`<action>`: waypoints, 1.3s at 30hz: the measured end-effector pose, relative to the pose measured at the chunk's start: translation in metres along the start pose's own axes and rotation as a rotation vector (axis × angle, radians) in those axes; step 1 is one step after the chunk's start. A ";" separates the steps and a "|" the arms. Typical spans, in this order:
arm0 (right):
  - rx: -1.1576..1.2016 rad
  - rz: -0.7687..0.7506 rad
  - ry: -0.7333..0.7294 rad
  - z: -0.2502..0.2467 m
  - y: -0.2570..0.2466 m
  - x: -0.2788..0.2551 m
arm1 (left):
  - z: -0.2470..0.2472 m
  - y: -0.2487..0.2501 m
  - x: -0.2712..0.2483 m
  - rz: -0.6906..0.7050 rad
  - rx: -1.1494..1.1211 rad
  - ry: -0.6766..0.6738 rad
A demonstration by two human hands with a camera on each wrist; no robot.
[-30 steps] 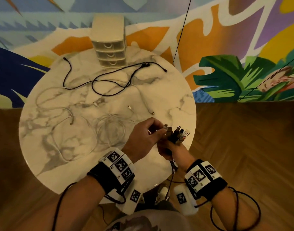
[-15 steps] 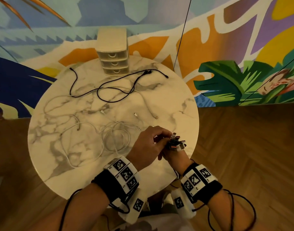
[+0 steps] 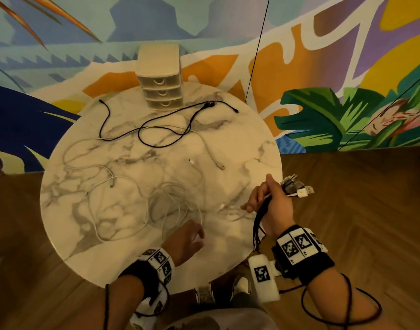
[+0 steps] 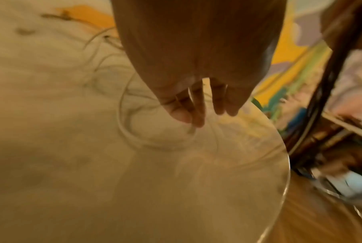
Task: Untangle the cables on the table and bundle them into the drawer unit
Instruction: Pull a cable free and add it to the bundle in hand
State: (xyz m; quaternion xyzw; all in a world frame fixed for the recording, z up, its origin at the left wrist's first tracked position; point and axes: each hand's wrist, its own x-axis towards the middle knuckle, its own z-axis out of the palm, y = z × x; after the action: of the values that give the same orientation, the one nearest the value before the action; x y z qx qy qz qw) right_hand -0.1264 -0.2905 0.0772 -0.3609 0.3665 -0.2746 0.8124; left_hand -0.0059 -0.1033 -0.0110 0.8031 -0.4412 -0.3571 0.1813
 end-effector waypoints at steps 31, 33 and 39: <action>0.135 -0.020 -0.021 -0.004 -0.029 0.007 | 0.013 0.104 0.050 0.082 -0.162 -0.301; 0.155 -0.050 -0.004 -0.016 -0.040 0.012 | 0.019 0.074 0.044 -0.048 -0.147 -0.323; 0.091 -0.176 0.138 -0.052 -0.060 0.025 | -0.085 0.015 0.057 -0.132 -0.027 0.387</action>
State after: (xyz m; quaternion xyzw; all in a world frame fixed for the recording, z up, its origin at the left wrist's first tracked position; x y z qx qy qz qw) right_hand -0.1639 -0.3634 0.0896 -0.3345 0.3756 -0.3852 0.7737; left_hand 0.0683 -0.1612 0.0322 0.8813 -0.3397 -0.2131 0.2499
